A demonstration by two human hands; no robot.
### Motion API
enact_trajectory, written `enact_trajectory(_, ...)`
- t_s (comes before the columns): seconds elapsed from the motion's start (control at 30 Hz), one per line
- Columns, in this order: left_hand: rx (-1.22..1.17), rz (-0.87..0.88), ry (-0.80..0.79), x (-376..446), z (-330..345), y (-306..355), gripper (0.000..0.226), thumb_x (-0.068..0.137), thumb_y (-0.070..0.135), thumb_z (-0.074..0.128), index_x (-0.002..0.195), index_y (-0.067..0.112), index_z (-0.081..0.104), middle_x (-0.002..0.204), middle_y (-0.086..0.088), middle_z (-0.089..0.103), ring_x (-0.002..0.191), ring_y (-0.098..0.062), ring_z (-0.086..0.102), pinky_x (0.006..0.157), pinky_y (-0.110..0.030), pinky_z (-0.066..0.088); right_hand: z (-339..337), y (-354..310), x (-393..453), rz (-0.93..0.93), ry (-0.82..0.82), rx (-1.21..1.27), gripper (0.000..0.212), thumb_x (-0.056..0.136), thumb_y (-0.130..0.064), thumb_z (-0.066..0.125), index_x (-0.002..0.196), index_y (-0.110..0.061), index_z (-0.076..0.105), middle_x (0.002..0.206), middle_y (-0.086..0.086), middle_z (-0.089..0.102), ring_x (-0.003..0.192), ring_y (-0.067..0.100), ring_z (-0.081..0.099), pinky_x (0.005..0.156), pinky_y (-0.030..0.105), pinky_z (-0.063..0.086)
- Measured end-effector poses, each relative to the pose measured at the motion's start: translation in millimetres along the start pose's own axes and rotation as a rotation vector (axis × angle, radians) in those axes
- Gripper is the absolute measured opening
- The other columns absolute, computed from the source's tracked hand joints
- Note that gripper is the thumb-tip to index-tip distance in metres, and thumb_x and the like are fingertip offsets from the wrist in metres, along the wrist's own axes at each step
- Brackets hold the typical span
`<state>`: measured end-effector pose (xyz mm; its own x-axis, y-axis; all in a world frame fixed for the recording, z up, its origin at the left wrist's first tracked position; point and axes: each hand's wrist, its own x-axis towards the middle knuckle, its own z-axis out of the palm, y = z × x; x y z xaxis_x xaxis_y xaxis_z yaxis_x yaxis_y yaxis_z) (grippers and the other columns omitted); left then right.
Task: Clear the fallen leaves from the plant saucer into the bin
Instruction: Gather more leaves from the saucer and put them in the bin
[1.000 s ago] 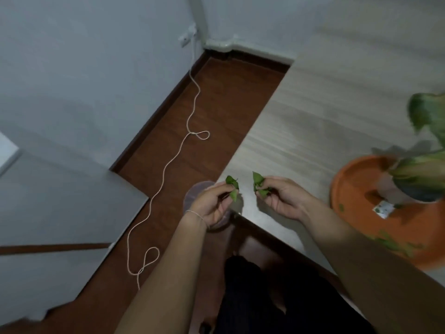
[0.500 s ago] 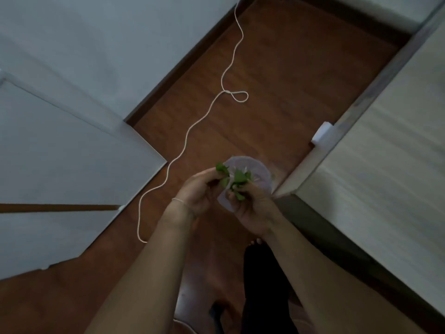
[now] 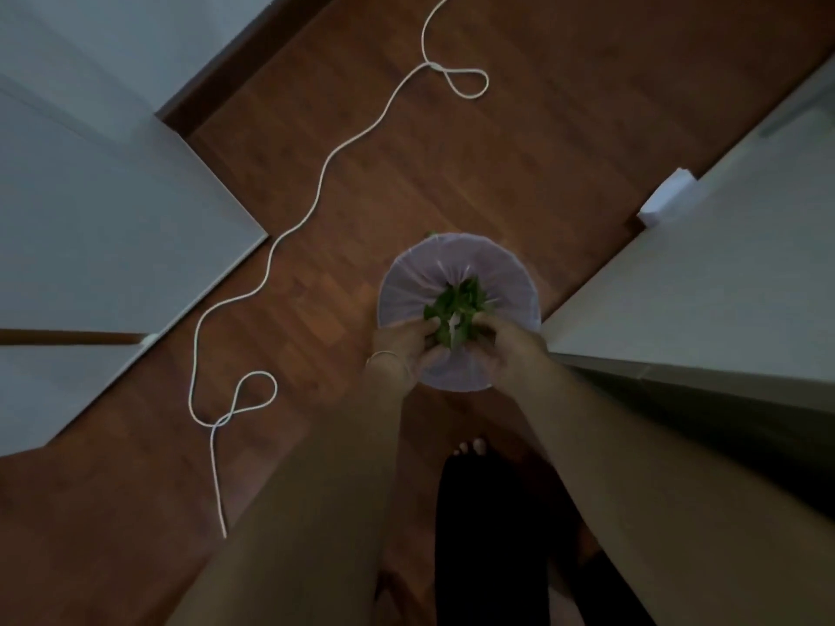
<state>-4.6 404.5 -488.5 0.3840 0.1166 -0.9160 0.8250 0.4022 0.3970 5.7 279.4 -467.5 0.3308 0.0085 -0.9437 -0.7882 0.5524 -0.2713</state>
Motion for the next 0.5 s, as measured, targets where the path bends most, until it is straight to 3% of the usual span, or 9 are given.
enact_trajectory(0.1,0.093,0.043,-0.033,3,3,0,0.016,0.092,0.010,0.059,0.078,0.010,0.066,0.080,-0.009,0.064,0.077,-0.024,0.062,0.066,-0.034,0.059,-8,3,15,0.013,0.065,-0.167,0.016,0.086,-0.001,0.060,0.101,0.002,0.065,0.099,0.016,0.068,0.093,0.026,0.067,0.062,0.030,0.055)
enact_trajectory(0.2,0.357,0.164,-0.007,5,3,6,0.012,0.063,0.033,0.071,0.063,0.023,0.077,0.082,-0.010,0.068,0.092,-0.032,0.066,0.091,-0.048,0.055,-16,5,23,-0.033,0.158,-0.279,0.035,0.075,-0.009,0.068,0.107,0.003,0.067,0.109,0.017,0.071,0.101,0.031,0.069,0.071,0.039,0.060)
enact_trajectory(0.33,0.616,0.190,-0.021,2,3,17,0.042,0.074,0.037,0.071,0.110,0.014,0.073,0.107,0.000,0.068,0.103,-0.020,0.063,0.101,-0.044,0.050,-20,4,19,-0.074,0.227,-0.337,0.020,0.073,-0.017,0.068,0.091,-0.007,0.064,0.111,0.019,0.067,0.100,0.033,0.065,0.091,0.050,0.054)
enact_trajectory(0.43,0.667,0.228,-0.037,2,3,18,0.056,0.064,0.052,0.068,0.110,0.020,0.073,0.110,-0.004,0.073,0.104,-0.026,0.066,0.099,-0.046,0.051,-15,0,9,-0.101,0.184,-0.310,0.009,0.079,-0.017,0.066,0.085,-0.011,0.063,0.108,0.016,0.066,0.100,0.033,0.064,0.091,0.048,0.054)
enact_trajectory(0.5,0.748,0.271,-0.024,-2,5,21,0.042,0.080,0.043,0.060,0.111,0.017,0.073,0.113,-0.010,0.071,0.106,-0.030,0.064,0.099,-0.045,0.049,-12,0,7,-0.122,0.133,-0.284,0.014,0.084,-0.016,0.062,0.095,-0.009,0.068,0.110,0.015,0.065,0.103,0.031,0.063,0.086,0.044,0.054)
